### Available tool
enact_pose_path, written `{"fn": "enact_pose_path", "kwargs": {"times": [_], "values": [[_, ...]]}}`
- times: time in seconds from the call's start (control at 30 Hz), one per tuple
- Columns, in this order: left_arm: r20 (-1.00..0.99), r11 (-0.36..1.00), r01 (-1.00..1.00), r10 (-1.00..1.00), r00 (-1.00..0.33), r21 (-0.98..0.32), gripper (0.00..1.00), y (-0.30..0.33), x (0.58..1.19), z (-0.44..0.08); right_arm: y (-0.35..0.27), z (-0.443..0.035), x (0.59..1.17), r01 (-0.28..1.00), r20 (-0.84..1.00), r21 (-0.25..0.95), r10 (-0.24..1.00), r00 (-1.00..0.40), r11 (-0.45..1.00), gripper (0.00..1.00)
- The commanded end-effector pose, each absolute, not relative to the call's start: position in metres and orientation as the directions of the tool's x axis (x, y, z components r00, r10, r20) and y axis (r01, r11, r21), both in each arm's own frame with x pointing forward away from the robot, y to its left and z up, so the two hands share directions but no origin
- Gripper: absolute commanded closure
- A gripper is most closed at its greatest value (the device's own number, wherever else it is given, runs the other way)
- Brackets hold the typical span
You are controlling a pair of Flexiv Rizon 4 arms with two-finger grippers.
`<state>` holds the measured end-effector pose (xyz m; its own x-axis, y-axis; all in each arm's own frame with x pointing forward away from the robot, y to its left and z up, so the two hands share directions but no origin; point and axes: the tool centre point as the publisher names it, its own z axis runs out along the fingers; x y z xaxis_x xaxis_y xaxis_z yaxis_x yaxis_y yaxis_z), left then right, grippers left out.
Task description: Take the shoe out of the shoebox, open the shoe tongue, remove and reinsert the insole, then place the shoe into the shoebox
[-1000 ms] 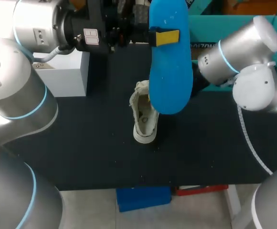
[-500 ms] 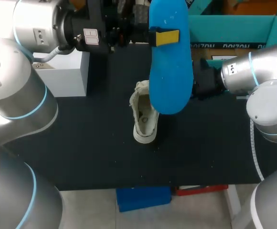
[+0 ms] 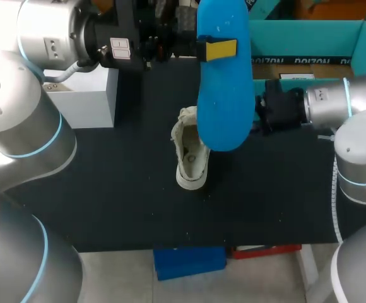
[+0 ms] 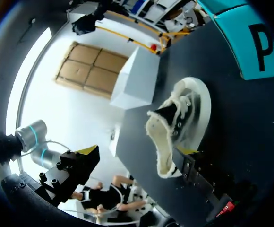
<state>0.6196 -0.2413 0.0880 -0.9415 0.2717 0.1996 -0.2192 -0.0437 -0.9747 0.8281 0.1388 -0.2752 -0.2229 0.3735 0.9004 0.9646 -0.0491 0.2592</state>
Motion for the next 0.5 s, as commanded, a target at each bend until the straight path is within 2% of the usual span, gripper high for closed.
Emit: {"fn": "enact_pose_path", "kwargs": {"times": [0.03, 0.2, 0.5], "values": [[0.200, -0.043, -0.219, 0.269, -0.942, -0.975, 1.00, -0.243, 0.619, 0.088, 0.135, -0.275, 0.828, 0.971, 0.926, 0.232, 0.317, -0.204, -0.053, 0.00], [0.200, -0.043, -0.219, 0.269, -0.942, -0.975, 1.00, -0.243, 0.619, 0.088, 0.134, -0.270, 0.827, 0.979, 0.957, 0.192, 0.234, -0.171, -0.070, 0.00], [0.200, -0.043, -0.219, 0.269, -0.942, -0.975, 1.00, -0.243, 0.619, 0.088, 0.135, -0.260, 0.828, 0.980, 0.962, 0.185, 0.218, -0.165, -0.074, 0.00]]}}
